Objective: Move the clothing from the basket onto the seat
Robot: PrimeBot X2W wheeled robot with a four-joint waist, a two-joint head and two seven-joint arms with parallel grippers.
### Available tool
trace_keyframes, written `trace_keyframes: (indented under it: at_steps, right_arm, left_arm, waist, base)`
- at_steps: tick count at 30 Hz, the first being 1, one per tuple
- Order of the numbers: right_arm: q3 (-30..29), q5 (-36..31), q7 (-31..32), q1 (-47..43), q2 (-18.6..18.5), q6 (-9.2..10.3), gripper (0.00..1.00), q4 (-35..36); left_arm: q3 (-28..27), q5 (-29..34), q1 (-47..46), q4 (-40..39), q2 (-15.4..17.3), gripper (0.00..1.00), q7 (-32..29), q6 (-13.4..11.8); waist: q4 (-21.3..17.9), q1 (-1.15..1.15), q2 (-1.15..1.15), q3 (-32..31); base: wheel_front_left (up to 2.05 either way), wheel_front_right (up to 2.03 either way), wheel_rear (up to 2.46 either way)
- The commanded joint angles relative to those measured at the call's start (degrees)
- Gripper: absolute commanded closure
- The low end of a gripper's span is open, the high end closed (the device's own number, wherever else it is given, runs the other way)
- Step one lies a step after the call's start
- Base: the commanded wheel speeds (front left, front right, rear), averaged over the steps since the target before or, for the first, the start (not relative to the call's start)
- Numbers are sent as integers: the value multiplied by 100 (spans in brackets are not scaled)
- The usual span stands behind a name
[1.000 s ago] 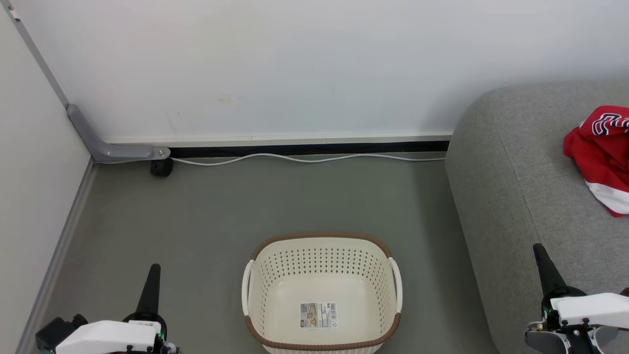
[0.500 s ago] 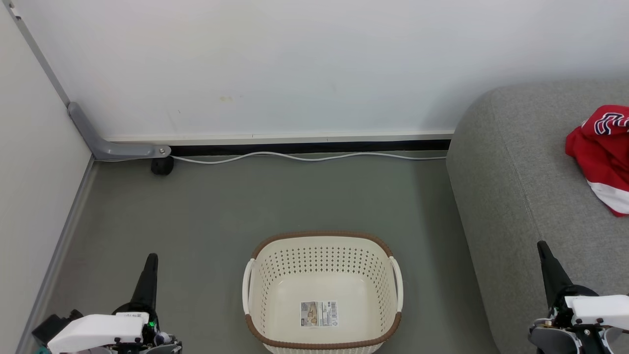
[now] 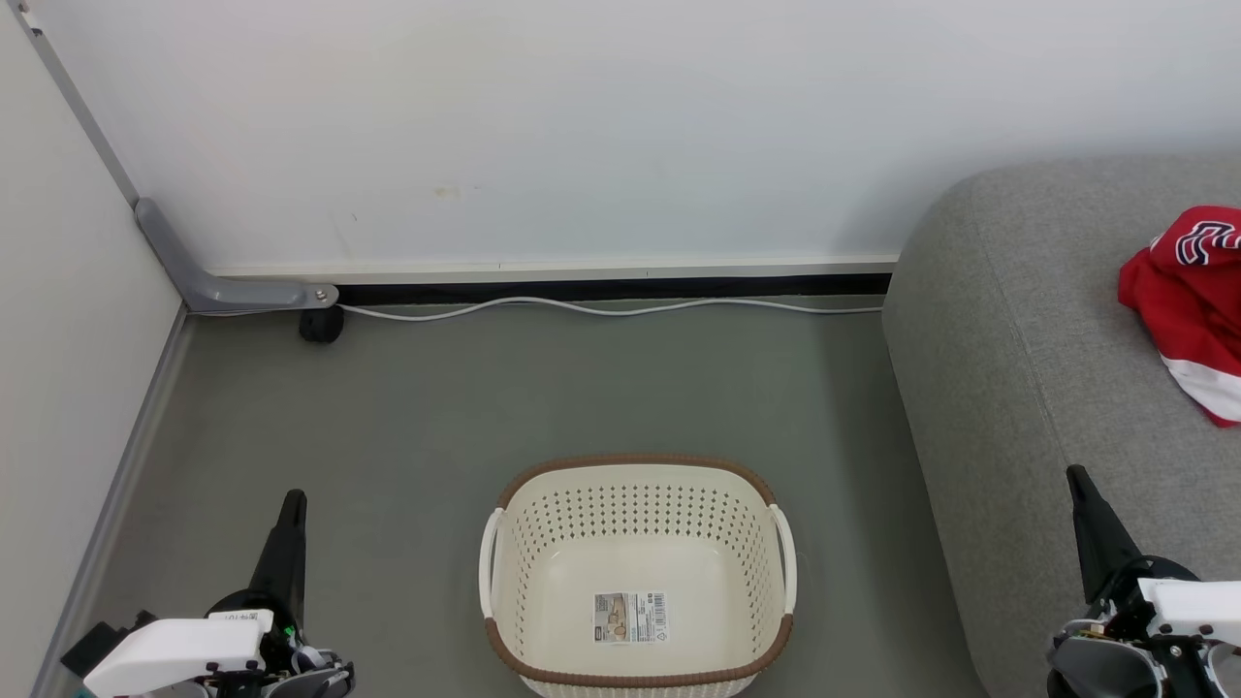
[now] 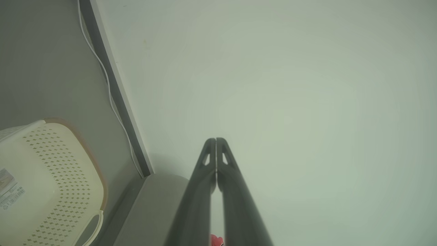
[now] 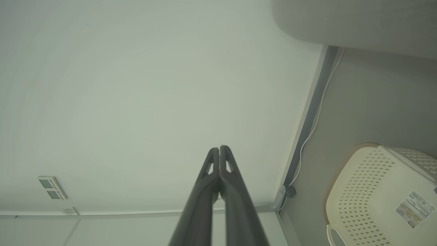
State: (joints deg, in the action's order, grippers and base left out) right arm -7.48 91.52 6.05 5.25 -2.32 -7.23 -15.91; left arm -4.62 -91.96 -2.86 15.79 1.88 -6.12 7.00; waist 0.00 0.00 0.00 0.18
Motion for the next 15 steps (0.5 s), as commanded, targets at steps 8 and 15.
trace_keyframes:
  at_steps: [8, 15]
  right_arm:
    - [94, 63, 45, 94, -55, -25, 100, 189]
    - [94, 63, 45, 94, -55, -25, 100, 189]
  left_arm:
    - [-191, -20, -333, -173, 99, 100, -37, 48]
    - [-190, -20, -333, -173, 99, 100, -37, 48]
  waist:
    - [0, 0, 0, 0]
    - [0, 0, 0, 0]
  base:
    - [0, 0, 0]
    - [0, 0, 0]
